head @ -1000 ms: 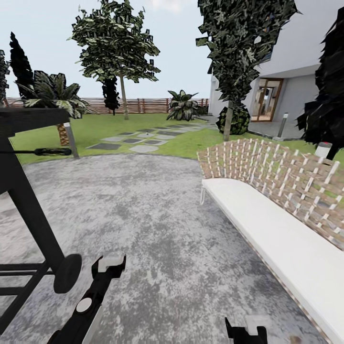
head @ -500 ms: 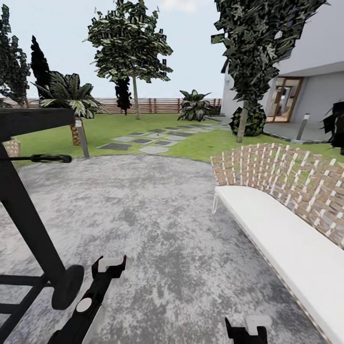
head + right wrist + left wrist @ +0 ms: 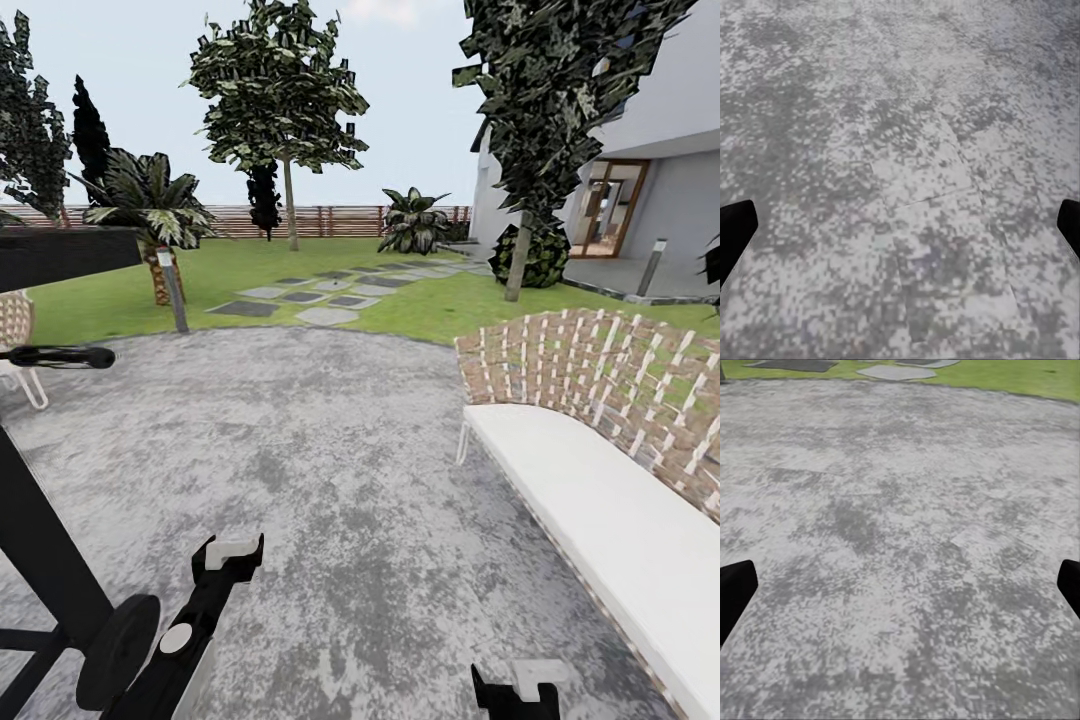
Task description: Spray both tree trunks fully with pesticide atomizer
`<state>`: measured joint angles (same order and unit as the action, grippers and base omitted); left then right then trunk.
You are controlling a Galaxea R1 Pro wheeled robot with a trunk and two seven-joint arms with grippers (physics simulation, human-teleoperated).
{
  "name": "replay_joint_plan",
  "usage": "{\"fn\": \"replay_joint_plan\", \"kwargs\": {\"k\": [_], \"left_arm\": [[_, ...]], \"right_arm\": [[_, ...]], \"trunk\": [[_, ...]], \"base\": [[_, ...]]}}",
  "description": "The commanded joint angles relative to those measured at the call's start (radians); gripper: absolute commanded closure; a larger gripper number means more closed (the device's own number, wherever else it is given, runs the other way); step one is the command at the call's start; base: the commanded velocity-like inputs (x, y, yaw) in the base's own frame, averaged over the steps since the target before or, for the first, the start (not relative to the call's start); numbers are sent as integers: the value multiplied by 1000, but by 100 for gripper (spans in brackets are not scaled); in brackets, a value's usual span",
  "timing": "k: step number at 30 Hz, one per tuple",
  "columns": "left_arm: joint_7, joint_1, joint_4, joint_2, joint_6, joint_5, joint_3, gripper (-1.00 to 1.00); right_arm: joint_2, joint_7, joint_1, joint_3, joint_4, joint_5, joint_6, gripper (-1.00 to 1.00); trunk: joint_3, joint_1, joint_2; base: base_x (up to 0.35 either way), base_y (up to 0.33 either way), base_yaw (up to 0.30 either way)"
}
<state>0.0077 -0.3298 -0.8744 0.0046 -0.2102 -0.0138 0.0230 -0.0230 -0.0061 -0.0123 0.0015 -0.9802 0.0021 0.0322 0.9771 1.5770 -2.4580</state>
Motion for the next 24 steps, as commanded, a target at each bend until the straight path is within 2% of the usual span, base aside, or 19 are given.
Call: {"fn": "replay_joint_plan", "kwargs": {"k": [1, 11, 24], "left_arm": [[0, 0, 0, 0, 0, 0, 0, -100], [0, 0, 0, 0, 0, 0, 0, -100], [0, 0, 0, 0, 0, 0, 0, -100]], "right_arm": [[0, 0, 0, 0, 0, 0, 0, -100], [0, 0, 0, 0, 0, 0, 0, -100], [0, 0, 0, 0, 0, 0, 0, -100]], "trunk": [[0, 0, 0], [0, 0, 0], [0, 0, 0]], "base": [[327, 0, 1], [327, -10, 0], [327, -77, 0]]}}
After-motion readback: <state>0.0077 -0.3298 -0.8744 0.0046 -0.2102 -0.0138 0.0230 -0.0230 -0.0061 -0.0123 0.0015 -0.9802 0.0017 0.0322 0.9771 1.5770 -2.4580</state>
